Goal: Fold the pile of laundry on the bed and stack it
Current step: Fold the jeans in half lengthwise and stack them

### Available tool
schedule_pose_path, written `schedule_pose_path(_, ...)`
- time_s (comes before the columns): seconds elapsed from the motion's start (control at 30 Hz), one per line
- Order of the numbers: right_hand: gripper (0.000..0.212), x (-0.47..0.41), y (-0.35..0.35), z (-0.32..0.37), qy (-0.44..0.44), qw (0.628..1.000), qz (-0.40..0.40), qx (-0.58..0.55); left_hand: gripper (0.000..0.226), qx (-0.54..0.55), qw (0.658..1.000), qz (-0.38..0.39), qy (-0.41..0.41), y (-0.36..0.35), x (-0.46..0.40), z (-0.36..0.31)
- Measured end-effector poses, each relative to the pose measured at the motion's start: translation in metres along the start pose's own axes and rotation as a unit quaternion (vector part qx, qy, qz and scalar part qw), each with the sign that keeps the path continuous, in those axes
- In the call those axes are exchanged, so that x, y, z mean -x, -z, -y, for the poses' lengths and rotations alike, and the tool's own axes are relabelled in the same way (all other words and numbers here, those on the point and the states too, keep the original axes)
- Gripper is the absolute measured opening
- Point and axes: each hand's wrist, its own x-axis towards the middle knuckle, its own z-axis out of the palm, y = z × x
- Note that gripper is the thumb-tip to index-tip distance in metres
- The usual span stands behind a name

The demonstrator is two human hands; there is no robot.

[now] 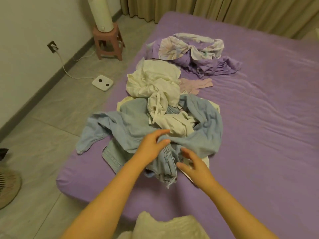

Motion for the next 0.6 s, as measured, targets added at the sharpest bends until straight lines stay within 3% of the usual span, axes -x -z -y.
schedule_pose_path(0.17,0.056,0.025,0.052,0.067,0.170,0.978,-0.091,-0.081,0.017,0.109,0.986,-0.017,-0.127,0.016,-0.004,-0.134)
schedule_pose_path(0.27,0.055,0.058,0.082,0.095,0.222,0.954,-0.140,-0.145,0.010,0.134,0.973,-0.058,-0.178,0.008,0.005,-0.200)
schedule_pose_path(0.4,0.073,0.107,0.122,0.115,0.284,0.922,-0.157,-0.211,0.005,0.185,0.957,-0.066,-0.212,-0.020,0.024,-0.265)
schedule_pose_path(0.6,0.054,0.160,0.188,0.112,0.321,0.897,-0.241,-0.187,0.013,0.219,0.954,-0.054,-0.196,-0.083,0.049,-0.308)
